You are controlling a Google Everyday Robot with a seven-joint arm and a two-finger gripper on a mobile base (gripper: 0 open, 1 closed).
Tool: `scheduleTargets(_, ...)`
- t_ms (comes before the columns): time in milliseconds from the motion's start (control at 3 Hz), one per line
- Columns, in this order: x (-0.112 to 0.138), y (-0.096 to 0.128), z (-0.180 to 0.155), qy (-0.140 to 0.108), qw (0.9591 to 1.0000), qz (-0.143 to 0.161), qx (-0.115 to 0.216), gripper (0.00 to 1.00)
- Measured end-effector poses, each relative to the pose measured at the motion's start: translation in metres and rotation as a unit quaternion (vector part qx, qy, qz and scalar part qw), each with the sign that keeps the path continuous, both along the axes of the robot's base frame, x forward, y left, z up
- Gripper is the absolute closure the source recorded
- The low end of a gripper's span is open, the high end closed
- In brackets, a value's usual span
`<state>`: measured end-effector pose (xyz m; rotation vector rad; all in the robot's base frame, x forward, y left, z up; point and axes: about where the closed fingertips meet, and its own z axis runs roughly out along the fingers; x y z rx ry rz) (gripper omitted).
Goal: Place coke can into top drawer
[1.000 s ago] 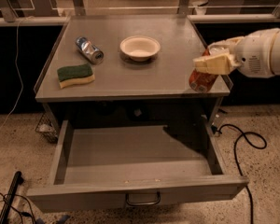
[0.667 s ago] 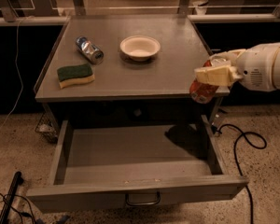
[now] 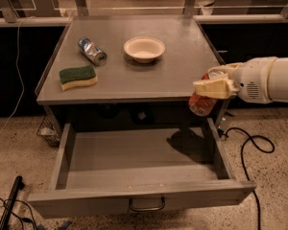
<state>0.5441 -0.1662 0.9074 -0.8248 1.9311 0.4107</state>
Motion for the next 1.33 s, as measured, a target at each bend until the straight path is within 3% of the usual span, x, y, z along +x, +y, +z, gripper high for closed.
scheduleTargets(333, 0.012, 0.005, -0.015, 0.015, 0.9998, -0.011, 0.008, 1.00)
scheduleTargets(667, 0.000, 0.015, -0.049, 0.054, 0.9980, -0.017, 0.027, 1.00)
scheduleTargets(1333, -0.085, 0.031, -0.111, 0.127, 0.9913, -0.007, 0.036, 1.00)
